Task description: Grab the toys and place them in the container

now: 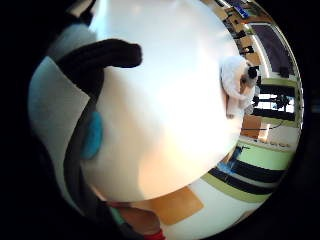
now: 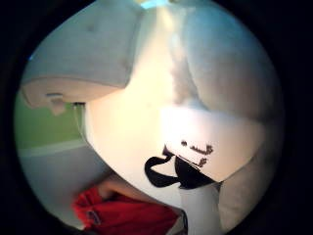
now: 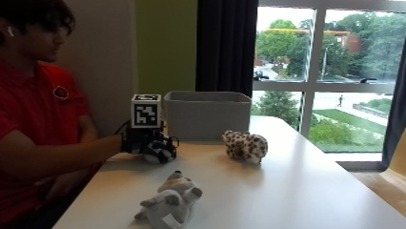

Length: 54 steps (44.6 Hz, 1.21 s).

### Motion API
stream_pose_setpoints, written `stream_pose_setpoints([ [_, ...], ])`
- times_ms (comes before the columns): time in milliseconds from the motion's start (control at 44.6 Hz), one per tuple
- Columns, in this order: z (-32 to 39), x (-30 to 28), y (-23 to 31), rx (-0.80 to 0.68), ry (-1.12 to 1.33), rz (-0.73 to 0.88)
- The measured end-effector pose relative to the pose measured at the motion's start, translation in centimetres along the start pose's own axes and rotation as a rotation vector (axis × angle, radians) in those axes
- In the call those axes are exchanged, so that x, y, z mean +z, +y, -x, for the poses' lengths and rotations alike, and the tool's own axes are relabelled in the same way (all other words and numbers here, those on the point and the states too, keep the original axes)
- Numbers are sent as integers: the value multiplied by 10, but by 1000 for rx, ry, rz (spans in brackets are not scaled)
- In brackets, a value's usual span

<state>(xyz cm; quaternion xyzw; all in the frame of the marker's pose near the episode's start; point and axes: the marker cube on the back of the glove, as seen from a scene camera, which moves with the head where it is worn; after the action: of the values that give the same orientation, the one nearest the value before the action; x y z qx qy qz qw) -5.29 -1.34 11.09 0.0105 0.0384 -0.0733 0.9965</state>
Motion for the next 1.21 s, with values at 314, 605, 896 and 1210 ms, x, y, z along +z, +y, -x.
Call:
stream_pose_setpoints([
  [314,-9,-4,-12,-18,-71,-264],
  [605,-21,-23,-20,-80,-124,-256],
  [896,-7,-105,-54,-170,-81,-326],
  [1210,45,-210,-126,-155,-7,-474],
])
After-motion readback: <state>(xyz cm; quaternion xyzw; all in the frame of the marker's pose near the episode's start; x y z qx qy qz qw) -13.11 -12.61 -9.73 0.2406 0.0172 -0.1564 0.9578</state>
